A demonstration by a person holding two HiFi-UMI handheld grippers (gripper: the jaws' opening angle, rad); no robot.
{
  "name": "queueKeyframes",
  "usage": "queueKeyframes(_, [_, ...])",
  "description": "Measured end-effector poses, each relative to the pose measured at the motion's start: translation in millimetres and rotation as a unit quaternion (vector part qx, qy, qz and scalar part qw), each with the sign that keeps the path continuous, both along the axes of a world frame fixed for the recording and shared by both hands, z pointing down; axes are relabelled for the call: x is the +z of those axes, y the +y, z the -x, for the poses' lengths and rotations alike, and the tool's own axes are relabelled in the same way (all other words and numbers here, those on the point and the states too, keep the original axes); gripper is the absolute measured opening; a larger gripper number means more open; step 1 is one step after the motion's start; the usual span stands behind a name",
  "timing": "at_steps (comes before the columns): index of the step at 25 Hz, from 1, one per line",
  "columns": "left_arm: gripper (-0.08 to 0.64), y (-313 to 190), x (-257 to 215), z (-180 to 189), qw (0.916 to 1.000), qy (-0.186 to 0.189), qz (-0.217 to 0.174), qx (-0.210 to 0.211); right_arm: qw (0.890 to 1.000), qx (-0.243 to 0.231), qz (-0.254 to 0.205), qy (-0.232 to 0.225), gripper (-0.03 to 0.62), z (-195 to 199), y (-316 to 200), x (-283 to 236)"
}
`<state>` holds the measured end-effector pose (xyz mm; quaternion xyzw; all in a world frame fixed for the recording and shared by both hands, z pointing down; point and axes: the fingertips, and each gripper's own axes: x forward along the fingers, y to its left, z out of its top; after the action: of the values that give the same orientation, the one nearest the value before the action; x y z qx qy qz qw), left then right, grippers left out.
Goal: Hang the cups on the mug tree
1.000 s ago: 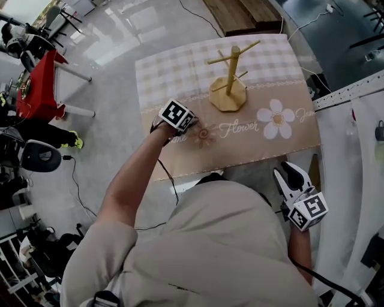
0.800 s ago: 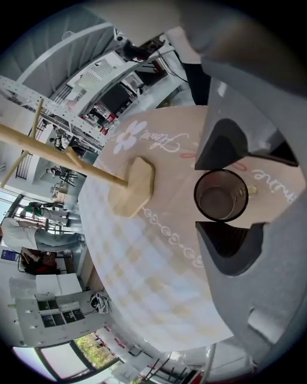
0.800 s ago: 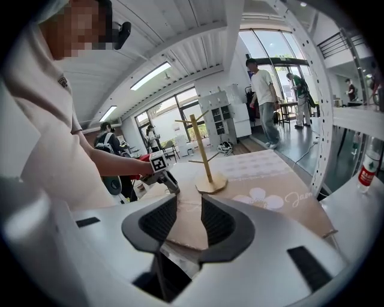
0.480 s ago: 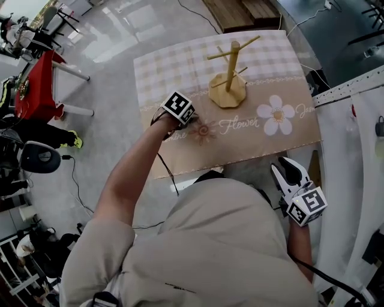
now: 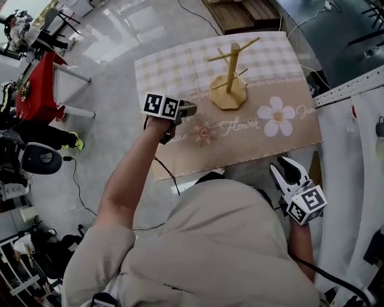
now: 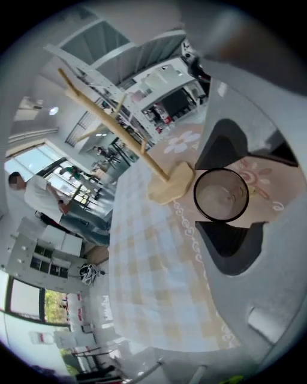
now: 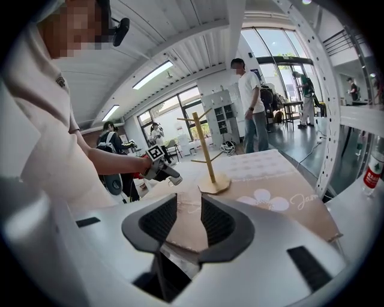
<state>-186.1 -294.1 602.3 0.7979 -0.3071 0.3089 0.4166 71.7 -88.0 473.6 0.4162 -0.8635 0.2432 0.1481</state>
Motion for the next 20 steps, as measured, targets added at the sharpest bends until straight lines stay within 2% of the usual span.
queueKeyframes(5, [0.27, -10, -43, -14, 0.9916, 0.106, -0.027, -0.069, 1.0, -0.005, 0.001, 0.0, 0.133, 2, -2, 1])
queueKeyframes(11, [0.27, -27, -93, -31, 0.9777, 0.169, -0.074, -0.1, 1.0, -0.01, -0.003, 0.002, 0.133, 3, -7, 0])
queueKeyframes(14, [0.27, -34, -113, -36, 0.9658, 0.217, -0.078, -0.119, 1.0, -0.012, -0.003, 0.003, 0.133, 3, -9, -1])
queueKeyframes(17, [0.27, -41, -126, -39, 0.9491, 0.27, -0.076, -0.143, 1.0, -0.013, -0.001, 0.005, 0.133, 3, -9, -2])
queueKeyframes(20, [0.27, -49, -130, -41, 0.9353, 0.306, -0.071, -0.163, 1.0, -0.012, 0.001, 0.007, 0.133, 1, -11, -3])
